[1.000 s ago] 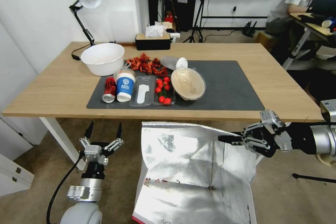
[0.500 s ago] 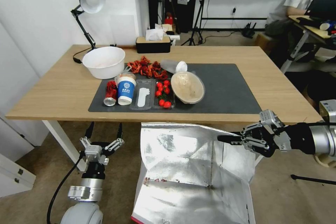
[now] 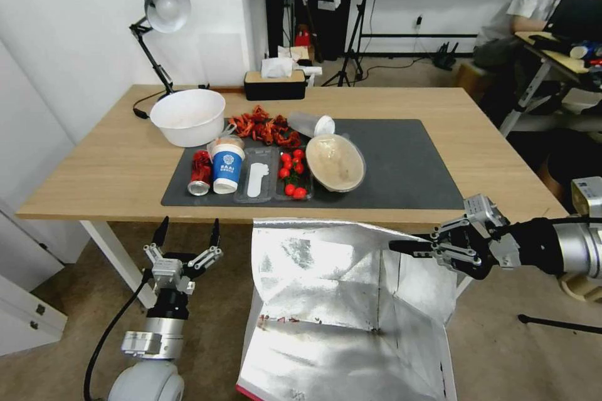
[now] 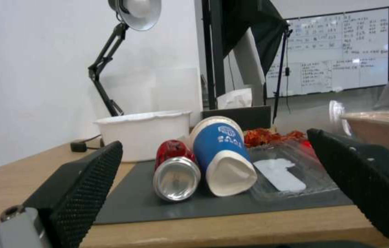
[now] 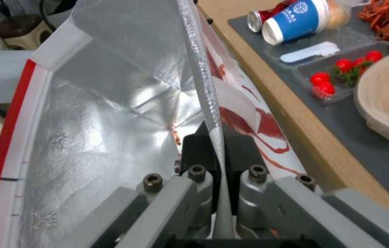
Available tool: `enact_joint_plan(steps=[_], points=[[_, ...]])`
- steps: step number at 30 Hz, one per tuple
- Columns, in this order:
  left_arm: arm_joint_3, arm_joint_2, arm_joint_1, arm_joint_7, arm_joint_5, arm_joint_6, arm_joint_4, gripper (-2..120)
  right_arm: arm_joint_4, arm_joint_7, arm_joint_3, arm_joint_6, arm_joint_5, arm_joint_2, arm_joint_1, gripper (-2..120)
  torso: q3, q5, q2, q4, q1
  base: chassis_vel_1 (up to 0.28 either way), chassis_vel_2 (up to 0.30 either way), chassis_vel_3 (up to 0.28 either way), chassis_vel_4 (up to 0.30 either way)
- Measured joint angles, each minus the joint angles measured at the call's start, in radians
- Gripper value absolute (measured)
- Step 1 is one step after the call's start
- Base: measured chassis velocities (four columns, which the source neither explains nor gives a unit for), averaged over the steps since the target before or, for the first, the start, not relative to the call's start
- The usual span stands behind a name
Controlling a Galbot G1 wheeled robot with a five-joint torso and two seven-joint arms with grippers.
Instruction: Pick up the food delivery bag from the floor and place it on the table.
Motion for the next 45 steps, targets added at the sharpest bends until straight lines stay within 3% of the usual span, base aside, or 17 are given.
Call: enact_joint_plan(steps=[12,45], points=[[-0.010,0.009,-0.001,0.026,-0.016,-0.028,-0.001,100,-0.004,0.007,-0.006,0.000,0.012,-0.008,0.020,0,0.025,0.0000,0.044,0.0002,0.019,0.000,0.000,0.000,0.000],[-0.032,0.013,-0.005,0.016,-0.037,-0.046,0.010,100,0.009,0.010,-0.026,-0.002,0.019,0.013,0.057,0,0.019,-0.0001,0.034,0.0002,0.014,0.000,0.000,0.000,0.000]])
